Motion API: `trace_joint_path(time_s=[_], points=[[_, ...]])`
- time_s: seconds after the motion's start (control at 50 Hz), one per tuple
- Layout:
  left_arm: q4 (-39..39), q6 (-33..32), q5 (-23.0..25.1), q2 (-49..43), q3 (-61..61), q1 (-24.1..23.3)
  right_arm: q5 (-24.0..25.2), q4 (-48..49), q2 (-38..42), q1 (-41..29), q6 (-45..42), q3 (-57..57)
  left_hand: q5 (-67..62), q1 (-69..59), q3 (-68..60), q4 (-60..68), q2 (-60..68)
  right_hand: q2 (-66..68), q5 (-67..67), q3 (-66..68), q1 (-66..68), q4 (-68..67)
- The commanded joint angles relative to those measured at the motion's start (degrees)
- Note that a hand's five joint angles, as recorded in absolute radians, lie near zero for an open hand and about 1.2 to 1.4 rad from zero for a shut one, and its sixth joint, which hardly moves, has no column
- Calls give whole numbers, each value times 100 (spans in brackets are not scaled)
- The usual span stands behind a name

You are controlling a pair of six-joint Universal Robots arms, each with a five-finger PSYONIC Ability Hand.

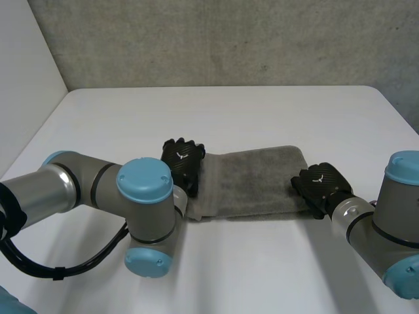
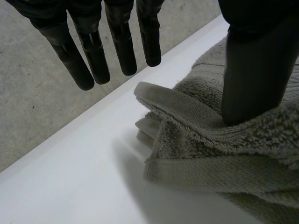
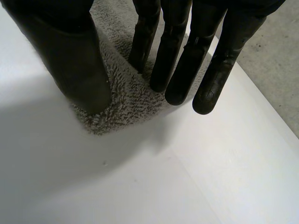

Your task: Fold the towel.

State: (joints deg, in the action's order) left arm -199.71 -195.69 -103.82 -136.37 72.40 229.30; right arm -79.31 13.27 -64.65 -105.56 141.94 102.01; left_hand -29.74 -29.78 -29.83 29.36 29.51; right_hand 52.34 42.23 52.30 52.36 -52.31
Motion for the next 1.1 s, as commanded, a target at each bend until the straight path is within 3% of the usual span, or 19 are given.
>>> trace_joint_path(time_s=[0.02, 0.26, 0.42, 0.52, 0.68, 0.8, 0.82, 0.84, 0.86, 0.88, 0.9, 0.96, 1.0, 1.02, 1.1], points=[[11, 4, 3, 84, 143, -8, 39, 88, 66, -9, -8, -14, 1505, 510, 514, -468, -482, 2491, 2502, 2495, 2489, -2494], [64, 329, 20, 805, 301, 71, -40, 71, -347, -88, -966, -146, 2263, 1267, 1272, -1225, -1240, 2766, 2777, 2770, 2764, -2769], [231, 426, 38, 1657, 662, 388, 135, 185, -575, -870, -1740, -814, 2616, 1620, 1625, -1578, -1593, 2766, 2777, 2770, 2764, -2769], [248, 452, 38, 2236, 986, 957, 617, 352, 125, -2018, -2301, -1603, 2649, 1654, 1659, -1612, -1627, 2766, 2777, 2770, 2764, -2769], [257, 689, 55, 2501, 1373, 1530, 1488, 273, 1356, -2785, -2443, -2123, 2649, 1654, 1659, -1612, -1627, 2766, 2777, 2770, 2764, -2769], [248, 813, 178, 2492, 1532, 1565, 1348, 299, 1560, -2830, -2355, -2264, 2633, 1637, 1642, -1595, -1610, 2766, 2777, 2770, 2764, -2769], [248, 821, 222, 2483, 1558, 1574, 1192, 290, 1508, -2804, -2277, -2264, 2616, 1621, 1625, -1578, -1593, 2622, 2633, 2626, 2620, -2625], [248, 821, 283, 2483, 1567, 1574, 999, 282, 1395, -2777, -2146, -2230, 2616, 1620, 1625, -1578, -1593, 90, 100, 94, 87, -93], [248, 821, 284, 2483, 1567, 1574, 997, 281, 1393, -2777, -2144, -2229, 2616, 1620, 1625, -1578, -1593, 64, 75, 68, 62, -67], [240, 830, 319, 2475, 1567, 1557, 840, 281, 1193, -2734, -1970, -2151, 2599, 1604, 1608, -1562, -1576, -1818, -1807, -1814, -1820, 1815], [222, 839, 354, 2475, 1550, 1530, 725, 281, 922, -2716, -1725, -2063, 2599, 1604, 1608, -1561, -1576, -2736, -2725, -2732, -2738, 2733], [196, 857, 389, 2448, 1523, 1504, 689, 281, 655, -2707, -1397, -1939, 2599, 1604, 1608, -1561, -1576, -3367, -3357, -3363, -3370, 3364], [169, 988, 450, 2431, 1453, 1451, 619, 316, 200, -2594, -558, -1703, 2582, 1587, 1592, -1545, -1559, -4038, -4027, -4034, -4040, 4034], [169, 988, 451, 2431, 1453, 1451, 619, 317, 198, -2593, -553, -1702, 2582, 1587, 1591, -1545, -1559, -4040, -4030, -4036, -4043, 4037], [152, 1479, 495, 2378, 1225, 1250, 531, 212, -231, -1909, 892, -1457, 2565, 1570, 1575, -1528, -1542, -4234, -4223, -4230, -4236, 4231]])
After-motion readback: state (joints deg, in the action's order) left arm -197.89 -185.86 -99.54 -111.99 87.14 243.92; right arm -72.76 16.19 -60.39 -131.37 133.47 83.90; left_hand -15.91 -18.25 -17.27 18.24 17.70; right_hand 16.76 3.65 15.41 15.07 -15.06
